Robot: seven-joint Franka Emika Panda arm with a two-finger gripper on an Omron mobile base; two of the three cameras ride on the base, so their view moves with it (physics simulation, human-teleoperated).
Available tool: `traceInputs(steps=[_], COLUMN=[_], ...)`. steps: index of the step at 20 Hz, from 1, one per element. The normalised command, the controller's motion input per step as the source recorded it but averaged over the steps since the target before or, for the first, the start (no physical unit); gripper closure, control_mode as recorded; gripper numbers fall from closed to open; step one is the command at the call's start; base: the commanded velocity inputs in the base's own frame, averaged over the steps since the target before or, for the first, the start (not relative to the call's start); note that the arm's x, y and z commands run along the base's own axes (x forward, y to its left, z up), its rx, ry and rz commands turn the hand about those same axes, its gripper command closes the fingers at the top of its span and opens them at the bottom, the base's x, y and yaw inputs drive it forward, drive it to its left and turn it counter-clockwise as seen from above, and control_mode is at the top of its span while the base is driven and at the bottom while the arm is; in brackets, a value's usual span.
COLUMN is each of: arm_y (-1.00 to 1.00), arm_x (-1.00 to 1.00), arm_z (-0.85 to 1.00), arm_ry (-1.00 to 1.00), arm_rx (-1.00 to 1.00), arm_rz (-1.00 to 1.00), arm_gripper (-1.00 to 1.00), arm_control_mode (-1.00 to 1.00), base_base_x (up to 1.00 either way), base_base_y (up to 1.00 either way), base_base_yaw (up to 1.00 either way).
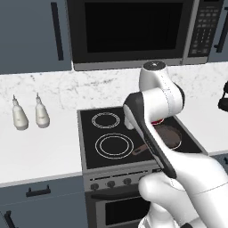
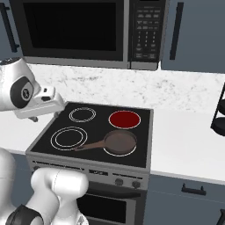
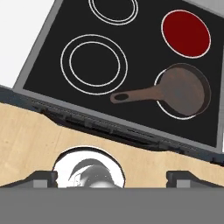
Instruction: Turn off the rear right burner of the stove.
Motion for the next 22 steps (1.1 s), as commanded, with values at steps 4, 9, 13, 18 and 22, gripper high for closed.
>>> traceInputs(steps=[4, 9, 13, 18, 22], arm_y=[0.10, 0.00, 0.00, 0.00, 0.00], arm_x=[-0.31, -0.03, 0.00, 0.00, 0.00], arm_z=[-0.09, 0.00, 0.00, 0.00, 0.00], arm_ry=[0.00, -0.01, 0.00, 0.00, 0.00], arm_rx=[-0.09, -0.01, 0.00, 0.00, 0.00], arm_rz=[0.06, 0.01, 0.00, 0.00, 0.00], arm_gripper=[-1.00, -1.00, -1.00, -1.00, -1.00], arm_control_mode=[-1.00, -1.00, -1.00, -1.00, 1.00], base_base_x=[0.00, 0.00, 0.00, 0.00, -0.05], base_base_y=[0.00, 0.00, 0.00, 0.00, -0.14], base_base_yaw=[0.00, 0.00, 0.00, 0.00, 0.00])
